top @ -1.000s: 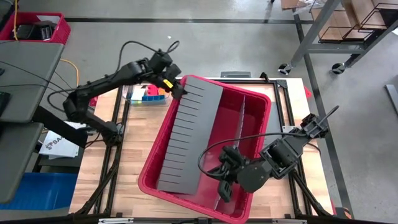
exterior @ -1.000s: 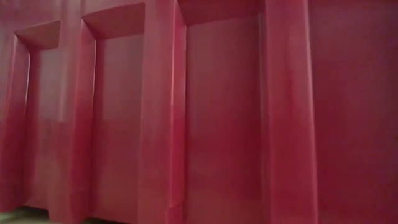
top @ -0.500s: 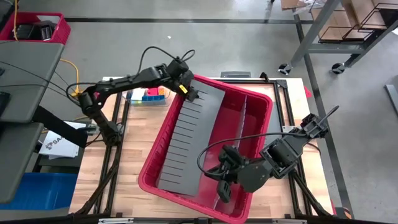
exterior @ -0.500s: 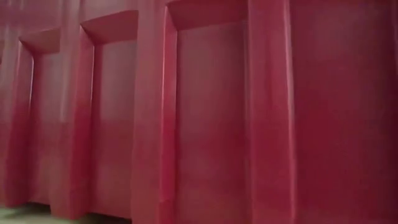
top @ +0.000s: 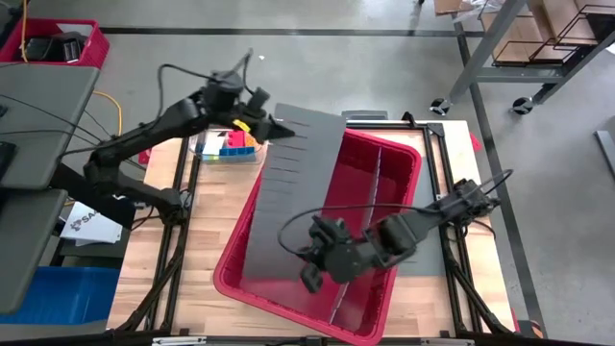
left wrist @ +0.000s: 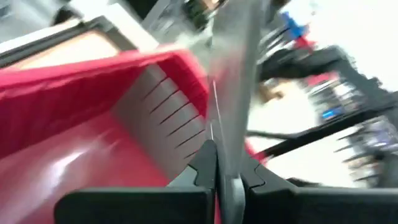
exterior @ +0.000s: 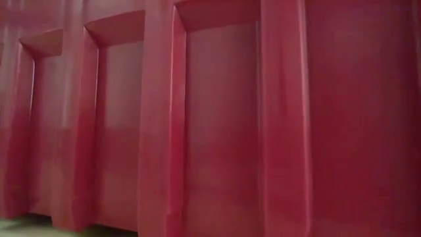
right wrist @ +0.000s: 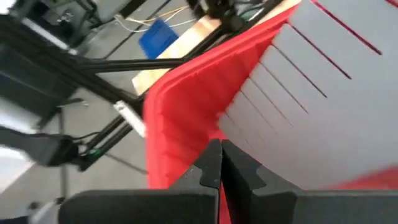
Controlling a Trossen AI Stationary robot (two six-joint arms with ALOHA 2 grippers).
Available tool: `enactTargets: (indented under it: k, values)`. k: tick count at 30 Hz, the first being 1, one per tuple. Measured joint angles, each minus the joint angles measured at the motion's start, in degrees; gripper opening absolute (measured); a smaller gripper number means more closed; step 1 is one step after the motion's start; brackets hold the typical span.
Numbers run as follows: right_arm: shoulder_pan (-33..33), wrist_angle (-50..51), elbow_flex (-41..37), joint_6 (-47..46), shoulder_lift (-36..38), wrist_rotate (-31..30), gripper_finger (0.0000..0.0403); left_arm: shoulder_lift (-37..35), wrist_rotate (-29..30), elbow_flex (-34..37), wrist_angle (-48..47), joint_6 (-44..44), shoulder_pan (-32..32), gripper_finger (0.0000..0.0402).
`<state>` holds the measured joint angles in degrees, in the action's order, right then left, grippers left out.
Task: Sort blocks
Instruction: Assemble the bin divider into the red bin
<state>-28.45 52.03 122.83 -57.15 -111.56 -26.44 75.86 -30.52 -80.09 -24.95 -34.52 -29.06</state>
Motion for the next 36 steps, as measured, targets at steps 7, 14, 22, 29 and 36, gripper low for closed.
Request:
enactTargets:
  k: [7,14,22,29,36]
  values:
    - [1.78,-3.67,0.02,5.18,-0.19,-0.18,0.0000,-5.94,1.13,-0.02,6.48,-4.73,-0.77,0.0001]
    - [1.96,-4.18,0.13,6.67,-0.17,0.55,0.0017,-7.56,2.19,-0.02,13.04,-9.22,-2.50,0.0001]
    - [1.75,-0.41,0.11,4.76,-1.11,-3.11,0.0133,-10.95,5.22,-0.02,23.30,-18.73,-5.88,0.0000]
    - [2.21,-1.03,0.44,11.69,-1.25,-10.16,0.0172,-13.33,11.03,-0.02,28.41,-29.36,-7.83,0.0000]
    - [2.15,2.99,6.32,22.10,-1.06,-14.06,0.0170,-16.09,23.65,-0.02,24.07,-29.68,-8.22,0.0000]
